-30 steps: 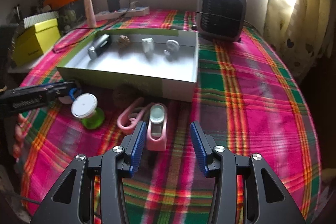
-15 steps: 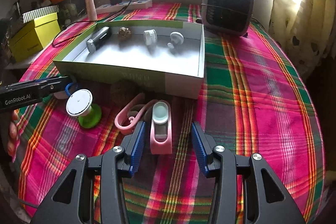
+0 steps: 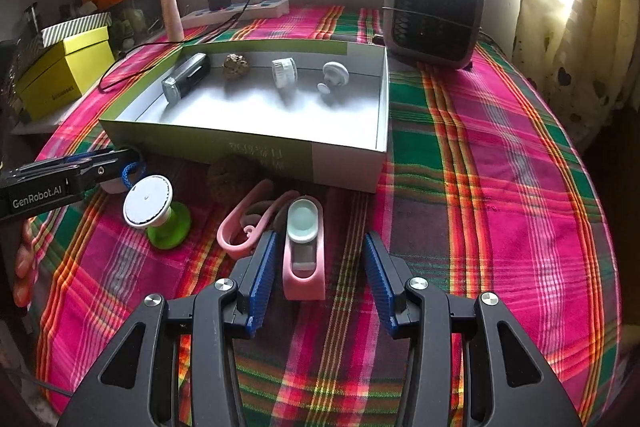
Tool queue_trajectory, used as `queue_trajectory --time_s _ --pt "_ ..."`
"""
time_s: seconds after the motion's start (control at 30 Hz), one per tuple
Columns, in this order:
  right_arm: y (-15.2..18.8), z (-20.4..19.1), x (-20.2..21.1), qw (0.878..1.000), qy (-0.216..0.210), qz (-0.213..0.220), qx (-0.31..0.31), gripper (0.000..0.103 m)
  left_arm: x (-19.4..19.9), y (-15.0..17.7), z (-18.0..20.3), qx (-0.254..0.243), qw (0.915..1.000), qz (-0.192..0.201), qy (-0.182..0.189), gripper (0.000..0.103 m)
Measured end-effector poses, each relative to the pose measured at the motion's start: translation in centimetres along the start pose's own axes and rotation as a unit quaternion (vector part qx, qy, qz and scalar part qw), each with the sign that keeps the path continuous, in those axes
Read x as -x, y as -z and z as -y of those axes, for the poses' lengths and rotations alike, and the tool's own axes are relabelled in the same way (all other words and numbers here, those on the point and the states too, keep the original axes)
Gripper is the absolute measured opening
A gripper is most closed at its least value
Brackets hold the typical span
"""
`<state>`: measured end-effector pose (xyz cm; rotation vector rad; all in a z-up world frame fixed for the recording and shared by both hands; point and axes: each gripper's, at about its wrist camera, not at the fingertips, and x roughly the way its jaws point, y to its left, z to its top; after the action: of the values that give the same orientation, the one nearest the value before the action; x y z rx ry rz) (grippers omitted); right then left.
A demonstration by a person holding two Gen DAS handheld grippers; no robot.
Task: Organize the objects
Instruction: 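Grasp the white panda toy with the left tool while the right tool grasps the pink clip holder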
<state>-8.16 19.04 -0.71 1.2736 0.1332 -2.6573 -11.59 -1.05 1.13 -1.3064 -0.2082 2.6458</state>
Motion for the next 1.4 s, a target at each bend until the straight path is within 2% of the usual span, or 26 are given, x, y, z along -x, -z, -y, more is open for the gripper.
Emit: queue_trajectory --time_s 0.13,0.33,0.43,0.53,0.67,0.97,1.4 --pt "0.0 0.0 0.0 1.0 0.001 0.0 0.0 0.045 0.1 0.0 0.2 -0.001 1.0 -0.001 0.007 0.032" --pt "0.0 0.0 0.0 1.0 -0.004 0.002 -0.003 0.045 0.3 0.2 0.3 0.0 1.0 0.0 0.007 0.03" --pt "0.0 0.1 0.1 1.0 -0.005 0.003 -0.006 0.036 0.5 0.2 0.3 -0.001 0.9999 0.006 0.009 0.027" --pt "0.1 0.2 0.1 1.0 -0.006 0.004 -0.008 0.036 0.8 0.1 0.4 -0.002 0.9999 0.01 0.011 0.024" --pt "0.1 0.2 0.1 1.0 -0.008 0.005 -0.009 0.026 0.8 0.1 0.4 0.001 0.9999 0.01 0.011 0.024" --pt "0.1 0.1 0.3 1.0 -0.011 0.007 -0.007 0.018 0.9 0.2 0.3 0.007 0.9998 0.01 0.013 0.024" --pt "0.2 0.0 0.6 1.0 -0.012 0.011 -0.006 0.018 1.3 0.2 0.2 0.005 0.9998 0.013 0.014 0.024"
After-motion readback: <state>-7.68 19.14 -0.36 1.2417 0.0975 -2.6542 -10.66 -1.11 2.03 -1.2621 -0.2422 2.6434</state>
